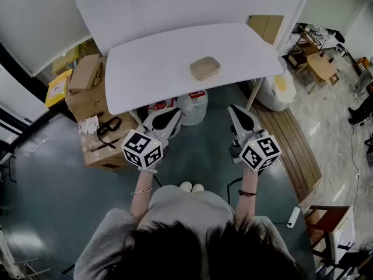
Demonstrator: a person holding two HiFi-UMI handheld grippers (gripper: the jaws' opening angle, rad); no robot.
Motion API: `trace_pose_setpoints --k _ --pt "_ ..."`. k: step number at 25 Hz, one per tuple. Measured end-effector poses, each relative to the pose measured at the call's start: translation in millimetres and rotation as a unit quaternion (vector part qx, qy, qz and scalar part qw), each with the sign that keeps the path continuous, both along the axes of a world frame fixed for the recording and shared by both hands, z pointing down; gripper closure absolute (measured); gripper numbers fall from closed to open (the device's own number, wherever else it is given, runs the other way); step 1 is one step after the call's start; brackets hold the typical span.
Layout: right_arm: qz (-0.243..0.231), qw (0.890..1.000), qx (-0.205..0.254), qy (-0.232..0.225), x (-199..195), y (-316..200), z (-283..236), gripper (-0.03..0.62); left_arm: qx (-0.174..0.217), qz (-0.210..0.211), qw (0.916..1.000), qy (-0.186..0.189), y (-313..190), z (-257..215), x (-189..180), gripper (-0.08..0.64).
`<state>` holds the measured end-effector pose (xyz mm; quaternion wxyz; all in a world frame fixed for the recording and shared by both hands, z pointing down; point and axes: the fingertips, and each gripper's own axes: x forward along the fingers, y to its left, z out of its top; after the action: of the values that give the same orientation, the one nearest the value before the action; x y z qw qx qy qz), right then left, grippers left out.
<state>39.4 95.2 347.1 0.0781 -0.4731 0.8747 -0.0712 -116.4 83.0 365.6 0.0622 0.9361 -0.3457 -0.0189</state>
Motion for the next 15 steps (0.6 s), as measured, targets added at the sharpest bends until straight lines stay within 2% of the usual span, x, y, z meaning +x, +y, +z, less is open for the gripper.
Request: trace_pose_setpoints --k 8,15 --pt "-0.003 1.0 -0.004 -0.004 6 -1 4 0.58 0.004 -0.004 1.0 -0.002 -1 -1 4 0.565" --pt "-0.013 1.0 -0.024 -0.01 16 -3 12 0.578 0.0 -0.011 0.9999 -0.001 -2 1 14 0.565"
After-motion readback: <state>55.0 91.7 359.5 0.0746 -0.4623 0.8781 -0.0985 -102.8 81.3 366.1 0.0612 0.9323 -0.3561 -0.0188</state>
